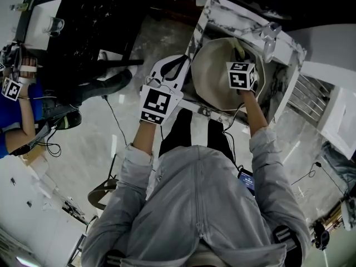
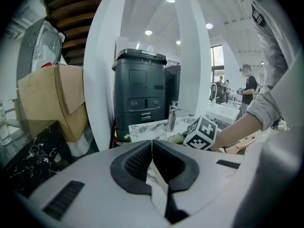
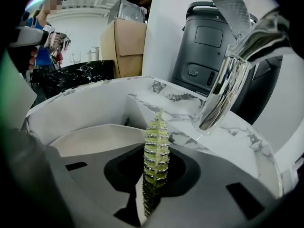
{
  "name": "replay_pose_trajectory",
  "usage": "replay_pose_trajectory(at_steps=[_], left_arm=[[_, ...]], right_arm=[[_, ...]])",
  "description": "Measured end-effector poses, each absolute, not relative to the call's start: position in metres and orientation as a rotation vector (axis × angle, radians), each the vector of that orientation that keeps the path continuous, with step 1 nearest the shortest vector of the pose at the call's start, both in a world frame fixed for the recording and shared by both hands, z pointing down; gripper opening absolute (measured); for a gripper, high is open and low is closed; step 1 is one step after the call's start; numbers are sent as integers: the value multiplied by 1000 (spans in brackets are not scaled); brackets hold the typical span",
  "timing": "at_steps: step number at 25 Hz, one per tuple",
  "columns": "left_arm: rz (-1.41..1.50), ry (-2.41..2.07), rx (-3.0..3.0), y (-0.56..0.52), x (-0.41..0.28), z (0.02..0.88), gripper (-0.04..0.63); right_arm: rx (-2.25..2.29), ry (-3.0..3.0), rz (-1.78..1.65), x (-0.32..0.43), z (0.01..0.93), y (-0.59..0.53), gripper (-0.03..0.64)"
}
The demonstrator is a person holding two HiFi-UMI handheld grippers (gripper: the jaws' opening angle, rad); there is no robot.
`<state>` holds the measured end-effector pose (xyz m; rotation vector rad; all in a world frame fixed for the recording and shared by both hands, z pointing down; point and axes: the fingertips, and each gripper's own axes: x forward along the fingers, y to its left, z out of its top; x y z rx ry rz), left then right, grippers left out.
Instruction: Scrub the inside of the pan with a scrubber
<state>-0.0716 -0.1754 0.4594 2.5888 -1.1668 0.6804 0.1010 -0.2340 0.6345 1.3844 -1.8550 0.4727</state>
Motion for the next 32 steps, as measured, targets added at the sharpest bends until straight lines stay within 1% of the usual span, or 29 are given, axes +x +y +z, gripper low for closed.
replay_pose_trajectory(at_steps=[4,11,28,32], left_arm=[[688,-1162,2589,-176,-73,462,23],[694,-1168,2576,-169,-78,467,23],[700,-1172,2568,-160,-84,463,23],[702,-1167,2563,-157,-86,464,23]], right_arm=[[1392,-1828,479,103,648,-236,83],[1347,-1856,495,86,658,-236,83],[1020,-2028,482,4,671,-208,83],[964,-2032,505,-4,680,-192,84]])
